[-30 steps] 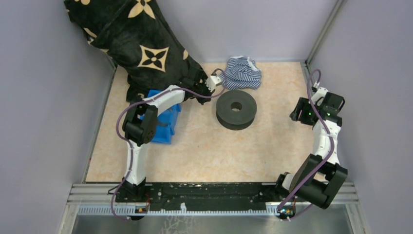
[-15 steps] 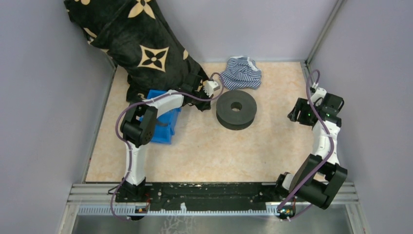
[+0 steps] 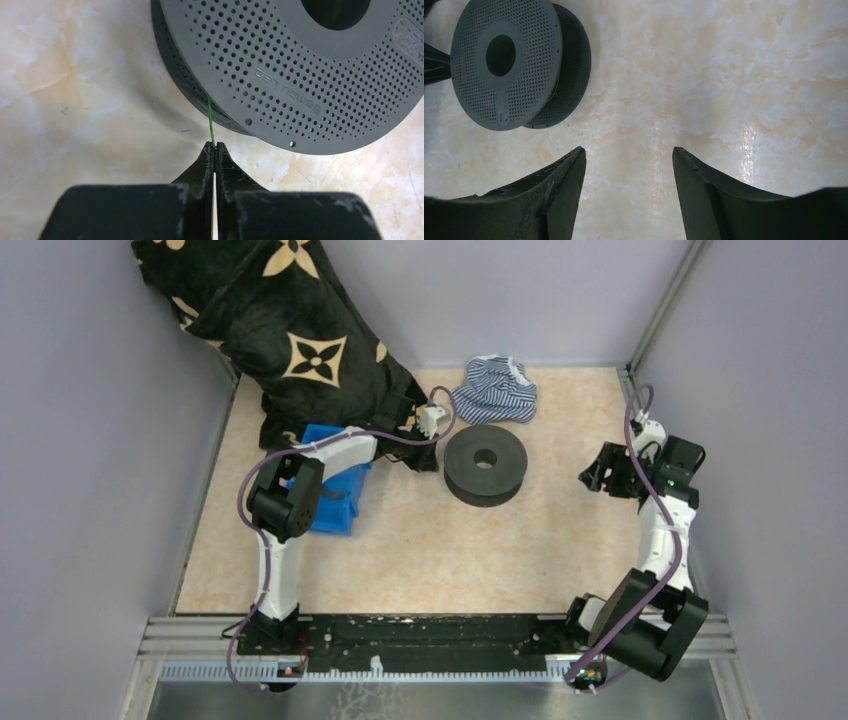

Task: Wrap the cables

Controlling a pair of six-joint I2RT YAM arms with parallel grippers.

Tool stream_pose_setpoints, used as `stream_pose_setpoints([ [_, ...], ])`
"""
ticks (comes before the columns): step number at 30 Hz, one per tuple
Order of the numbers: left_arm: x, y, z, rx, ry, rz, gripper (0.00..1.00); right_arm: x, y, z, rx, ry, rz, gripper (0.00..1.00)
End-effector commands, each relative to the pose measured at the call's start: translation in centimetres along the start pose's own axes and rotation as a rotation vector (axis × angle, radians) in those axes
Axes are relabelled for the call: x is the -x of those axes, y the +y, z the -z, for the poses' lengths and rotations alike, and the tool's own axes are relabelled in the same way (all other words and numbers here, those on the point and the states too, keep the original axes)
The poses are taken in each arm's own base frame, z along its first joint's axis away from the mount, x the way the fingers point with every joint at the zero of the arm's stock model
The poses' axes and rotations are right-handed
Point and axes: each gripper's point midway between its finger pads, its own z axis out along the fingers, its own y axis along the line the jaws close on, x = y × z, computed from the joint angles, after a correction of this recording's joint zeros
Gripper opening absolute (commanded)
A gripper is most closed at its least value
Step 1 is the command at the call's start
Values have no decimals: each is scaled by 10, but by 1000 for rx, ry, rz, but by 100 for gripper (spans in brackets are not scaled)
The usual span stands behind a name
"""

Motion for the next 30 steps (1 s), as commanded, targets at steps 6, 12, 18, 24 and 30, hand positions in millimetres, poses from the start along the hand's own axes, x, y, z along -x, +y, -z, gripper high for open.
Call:
stream_pose_setpoints([
  [6, 9, -23, 9, -96, -62, 70, 0, 16, 9, 4, 46, -71, 63, 66],
  [12, 6, -35, 6, -147, -92, 140, 0, 15, 10, 3, 57, -68, 62, 68],
  [18, 5, -45, 1, -187, -128, 229, 0, 16, 11, 5, 55, -73, 68, 69],
  [24, 11, -59, -5, -232, -163, 311, 0, 16, 11, 5, 53, -75, 72, 70],
  [30, 10, -71, -12, -268, -166, 385, 0, 16, 12, 6, 52, -78, 75, 70],
])
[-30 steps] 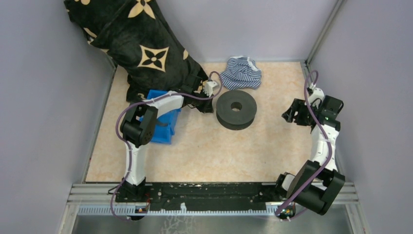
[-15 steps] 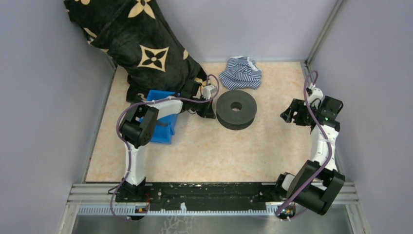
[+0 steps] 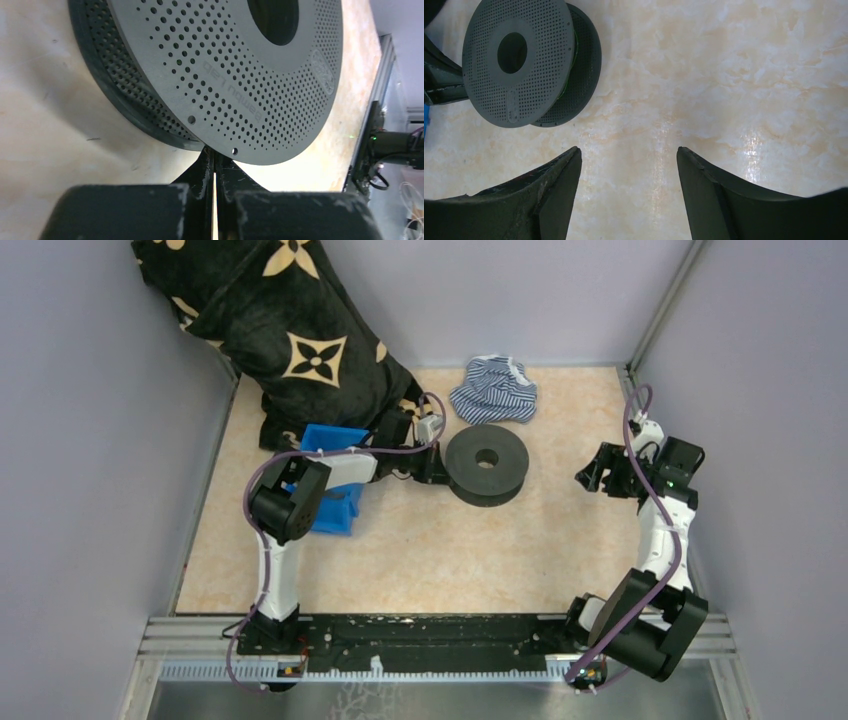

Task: Wrap the cables

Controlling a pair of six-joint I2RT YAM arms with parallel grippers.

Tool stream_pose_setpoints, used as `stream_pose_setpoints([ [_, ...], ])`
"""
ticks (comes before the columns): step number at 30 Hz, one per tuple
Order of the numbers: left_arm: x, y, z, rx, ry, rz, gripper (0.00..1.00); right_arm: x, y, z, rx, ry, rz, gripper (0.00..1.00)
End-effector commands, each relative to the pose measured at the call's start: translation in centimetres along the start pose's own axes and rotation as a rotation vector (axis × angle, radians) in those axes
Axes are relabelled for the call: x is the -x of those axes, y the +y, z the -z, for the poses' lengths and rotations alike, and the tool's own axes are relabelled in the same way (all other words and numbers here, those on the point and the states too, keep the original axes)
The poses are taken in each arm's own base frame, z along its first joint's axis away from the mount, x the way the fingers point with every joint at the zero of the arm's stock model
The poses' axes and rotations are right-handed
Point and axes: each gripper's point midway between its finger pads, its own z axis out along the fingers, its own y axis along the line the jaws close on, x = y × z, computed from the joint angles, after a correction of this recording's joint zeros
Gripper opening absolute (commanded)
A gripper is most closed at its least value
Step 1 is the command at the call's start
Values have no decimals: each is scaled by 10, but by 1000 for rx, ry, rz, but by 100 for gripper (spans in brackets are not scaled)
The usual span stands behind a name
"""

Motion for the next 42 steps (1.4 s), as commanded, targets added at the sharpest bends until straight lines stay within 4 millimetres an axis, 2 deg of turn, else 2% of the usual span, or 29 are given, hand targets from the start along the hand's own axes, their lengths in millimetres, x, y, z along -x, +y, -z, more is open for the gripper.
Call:
stream_pose_setpoints([
  [1, 10, -21, -3, -72, -41, 47, 0, 16, 6, 8, 11, -68, 68, 70],
  [9, 3, -24, -7, -91, -28, 92, 1, 17, 6, 8, 9, -71, 72, 71],
  [16, -15, -19, -9, -91, -19, 137, 1, 17, 6, 8, 10, -72, 72, 71],
  [23, -24, -19, -11, -110, -12, 166, 3, 20, 9, 11, 16, -89, 85, 72],
  [36, -23, -24, -11, -151, -8, 165, 19, 18, 9, 10, 16, -85, 84, 72],
  [42, -28, -23, -7, -146, 13, 140, 25, 19, 10, 13, 9, -93, 95, 73],
])
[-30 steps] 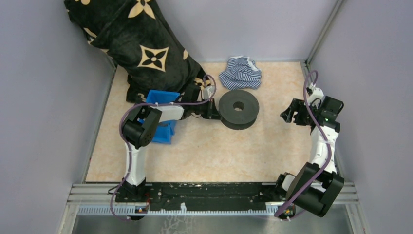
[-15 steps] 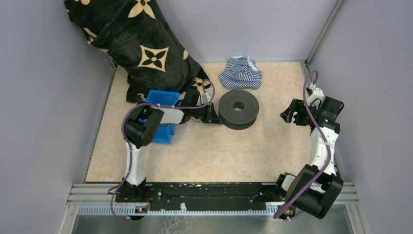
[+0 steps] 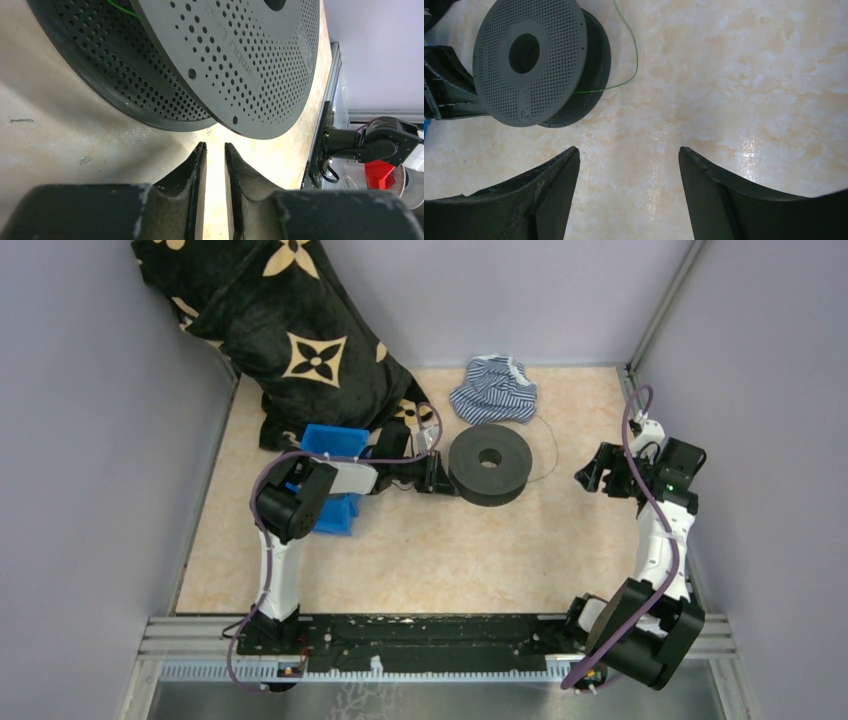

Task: Wrap the cables

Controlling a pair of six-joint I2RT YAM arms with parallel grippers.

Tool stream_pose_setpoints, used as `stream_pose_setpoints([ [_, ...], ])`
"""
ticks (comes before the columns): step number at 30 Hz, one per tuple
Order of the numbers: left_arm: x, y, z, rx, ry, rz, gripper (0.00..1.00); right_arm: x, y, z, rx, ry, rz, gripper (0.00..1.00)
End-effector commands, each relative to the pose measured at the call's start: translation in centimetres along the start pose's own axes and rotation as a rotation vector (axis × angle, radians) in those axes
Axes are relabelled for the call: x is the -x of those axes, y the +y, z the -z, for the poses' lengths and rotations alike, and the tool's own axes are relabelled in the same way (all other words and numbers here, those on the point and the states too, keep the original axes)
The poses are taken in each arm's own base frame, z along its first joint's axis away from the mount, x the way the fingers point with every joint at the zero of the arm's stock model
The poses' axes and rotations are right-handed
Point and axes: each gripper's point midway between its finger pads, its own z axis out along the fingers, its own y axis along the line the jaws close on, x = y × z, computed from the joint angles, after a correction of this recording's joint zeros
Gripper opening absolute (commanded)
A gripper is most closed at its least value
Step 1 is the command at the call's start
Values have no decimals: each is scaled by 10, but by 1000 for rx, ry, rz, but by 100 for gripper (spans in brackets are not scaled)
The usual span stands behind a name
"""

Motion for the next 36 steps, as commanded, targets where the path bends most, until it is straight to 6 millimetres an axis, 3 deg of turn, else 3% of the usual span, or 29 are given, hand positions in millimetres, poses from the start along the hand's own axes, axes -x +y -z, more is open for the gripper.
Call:
stream_pose_setpoints([
  [1, -6, -1, 2, -15, 23, -49, 26, 15, 4, 7, 3, -67, 73, 73],
  [13, -9, -3, 22, 22, 47, -177, 38, 7, 8, 1, 56, -32, 58, 73],
  [23, -5, -22, 42, 22, 71, -469, 51, -27, 27, -3, 80, 115, 327, 73],
  [30, -45, -64, 28, -49, 207, -846, 62, -6, 36, 1, 82, 65, 268, 73],
  [36, -70, -88, 0, -106, 327, -1019, 74, -2, 37, 0, 69, 46, 215, 72],
])
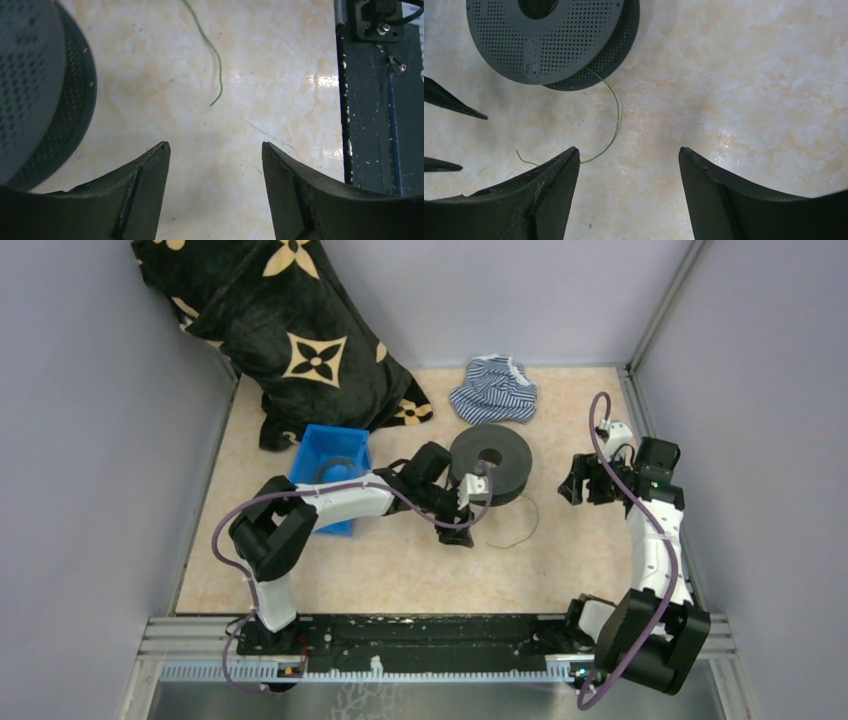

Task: Wrap the cables

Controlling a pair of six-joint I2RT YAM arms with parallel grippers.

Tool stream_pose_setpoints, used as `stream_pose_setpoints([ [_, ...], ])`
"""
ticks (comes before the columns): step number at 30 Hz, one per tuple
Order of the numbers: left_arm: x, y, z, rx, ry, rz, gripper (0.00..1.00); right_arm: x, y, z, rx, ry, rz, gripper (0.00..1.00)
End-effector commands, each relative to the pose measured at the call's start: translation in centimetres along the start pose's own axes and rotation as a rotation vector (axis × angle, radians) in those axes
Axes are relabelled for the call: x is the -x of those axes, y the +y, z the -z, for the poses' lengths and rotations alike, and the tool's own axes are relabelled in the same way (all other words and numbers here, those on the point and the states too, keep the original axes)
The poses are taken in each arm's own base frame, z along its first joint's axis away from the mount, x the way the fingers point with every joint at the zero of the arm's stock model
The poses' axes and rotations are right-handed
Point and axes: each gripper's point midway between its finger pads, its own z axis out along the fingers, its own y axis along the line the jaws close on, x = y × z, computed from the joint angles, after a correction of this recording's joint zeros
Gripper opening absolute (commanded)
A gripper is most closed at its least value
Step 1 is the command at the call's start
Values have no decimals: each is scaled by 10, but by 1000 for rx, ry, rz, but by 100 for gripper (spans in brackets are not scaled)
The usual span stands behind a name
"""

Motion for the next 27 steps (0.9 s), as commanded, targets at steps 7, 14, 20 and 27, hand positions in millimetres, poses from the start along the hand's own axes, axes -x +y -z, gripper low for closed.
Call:
stream_pose_setpoints([
  [7, 7, -17, -47, -114, 160, -345, 73, 29, 0, 14, -47, -101, 10, 72],
  [14, -2, -20, -69, -151, 233, -433, 62, 28, 0, 16, -59, -104, 17, 72],
  [20, -10, -21, -80, -151, 275, -452, 50, 28, -2, 19, -83, -111, 27, 72],
  [27, -8, -21, -84, -132, 287, -476, 24, 28, -4, 19, -93, -110, 27, 72],
])
